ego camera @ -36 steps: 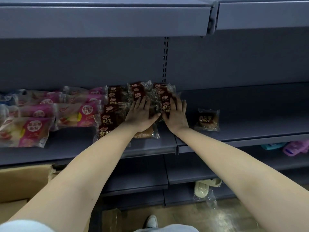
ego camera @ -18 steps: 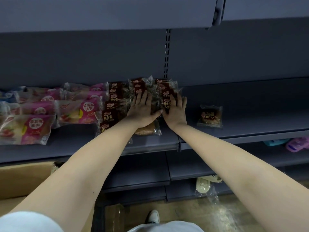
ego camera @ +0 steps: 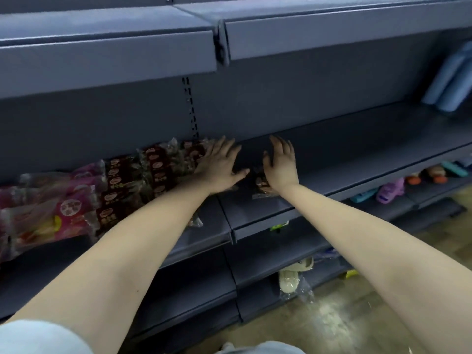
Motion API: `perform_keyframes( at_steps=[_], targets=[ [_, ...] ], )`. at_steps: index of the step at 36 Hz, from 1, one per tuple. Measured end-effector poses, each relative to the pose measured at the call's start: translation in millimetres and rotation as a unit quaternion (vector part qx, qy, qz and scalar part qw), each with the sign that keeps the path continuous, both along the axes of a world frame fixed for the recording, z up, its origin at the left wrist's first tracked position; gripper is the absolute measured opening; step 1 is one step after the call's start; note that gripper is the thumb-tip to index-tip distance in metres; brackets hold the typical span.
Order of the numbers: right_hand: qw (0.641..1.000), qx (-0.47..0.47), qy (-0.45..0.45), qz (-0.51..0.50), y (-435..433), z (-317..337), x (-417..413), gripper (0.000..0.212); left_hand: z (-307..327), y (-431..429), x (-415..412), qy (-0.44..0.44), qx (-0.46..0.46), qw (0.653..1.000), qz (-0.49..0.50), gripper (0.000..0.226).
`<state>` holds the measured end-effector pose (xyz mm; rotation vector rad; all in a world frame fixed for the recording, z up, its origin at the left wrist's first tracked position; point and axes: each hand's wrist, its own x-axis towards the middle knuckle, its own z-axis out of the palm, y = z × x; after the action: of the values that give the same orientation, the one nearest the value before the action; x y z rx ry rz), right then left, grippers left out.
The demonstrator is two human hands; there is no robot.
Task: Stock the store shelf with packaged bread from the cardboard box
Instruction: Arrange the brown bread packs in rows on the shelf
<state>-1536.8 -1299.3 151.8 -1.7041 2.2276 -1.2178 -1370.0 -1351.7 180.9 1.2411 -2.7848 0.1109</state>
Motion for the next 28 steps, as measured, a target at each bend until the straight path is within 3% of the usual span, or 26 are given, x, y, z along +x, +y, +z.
perform_keyframes(
  at_steps=[4,7,11,18,23,28],
  targets=[
    [0.999,0.008,0.015,-0.041,20,-4,-38,0.046,-9,6,-42,-0.041,0.071,0.996,-0.023,0.079],
    [0.997,0.011,0.019,-0.068,32,-10,-57,0.047,-12,16,-65,-0.103,0.122,0.987,0.018,0.089],
    [0.996,0.008,0.014,-0.085,45,-12,-66,0.044,-10,23,-85,-0.114,0.161,0.979,0.053,0.103],
    [0.999,0.007,0.005,-0.052,55,-16,-66,0.042,-3,21,-98,0.003,0.271,0.961,-0.055,0.114],
    [0.998,0.052,-0.045,-0.016,56,-10,-61,0.044,-5,27,-101,0.068,0.264,0.952,-0.137,0.125],
    [0.994,0.025,-0.096,-0.039,55,-5,-61,0.04,-11,28,-97,0.077,0.255,0.956,-0.125,0.125]
  ],
)
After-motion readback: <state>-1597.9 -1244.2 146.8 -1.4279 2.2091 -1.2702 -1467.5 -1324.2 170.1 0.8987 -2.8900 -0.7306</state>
